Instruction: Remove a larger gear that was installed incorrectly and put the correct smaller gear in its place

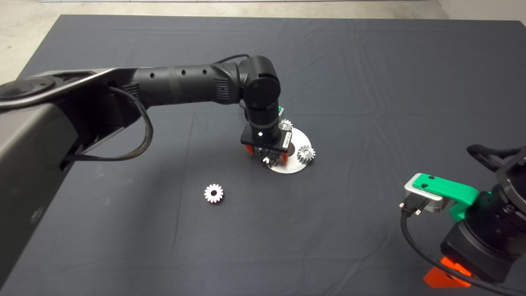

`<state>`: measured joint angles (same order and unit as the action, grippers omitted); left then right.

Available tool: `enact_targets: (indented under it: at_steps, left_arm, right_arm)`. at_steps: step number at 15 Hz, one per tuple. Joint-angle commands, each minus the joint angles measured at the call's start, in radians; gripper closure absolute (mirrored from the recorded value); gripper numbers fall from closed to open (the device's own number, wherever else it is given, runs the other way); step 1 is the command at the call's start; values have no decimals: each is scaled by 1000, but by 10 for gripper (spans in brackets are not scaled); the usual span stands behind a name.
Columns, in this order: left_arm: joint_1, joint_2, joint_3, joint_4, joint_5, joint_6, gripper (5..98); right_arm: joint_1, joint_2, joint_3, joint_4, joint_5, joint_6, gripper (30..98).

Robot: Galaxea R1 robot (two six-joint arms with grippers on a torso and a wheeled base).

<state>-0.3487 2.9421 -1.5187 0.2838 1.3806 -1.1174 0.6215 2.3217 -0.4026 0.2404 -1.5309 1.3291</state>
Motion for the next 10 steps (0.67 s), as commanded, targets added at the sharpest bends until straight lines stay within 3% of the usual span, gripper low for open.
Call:
enact_targets:
  at_steps: [1, 3, 7, 10]
  left_arm:
    - [-13, 4, 13, 32, 15, 2, 288]
    - [-13, 6, 15, 32, 19, 2, 313]
    - [-13, 4, 20, 32, 49, 4, 367]
    - [-13, 6, 23, 32, 52, 4, 385]
  right_arm:
    - [26, -1, 2, 25, -86, 5, 316]
    - [26, -1, 2, 25, -86, 5, 316]
    - [26, -1, 2, 25, -86, 5, 316]
    - [26, -1, 2, 25, -86, 5, 316]
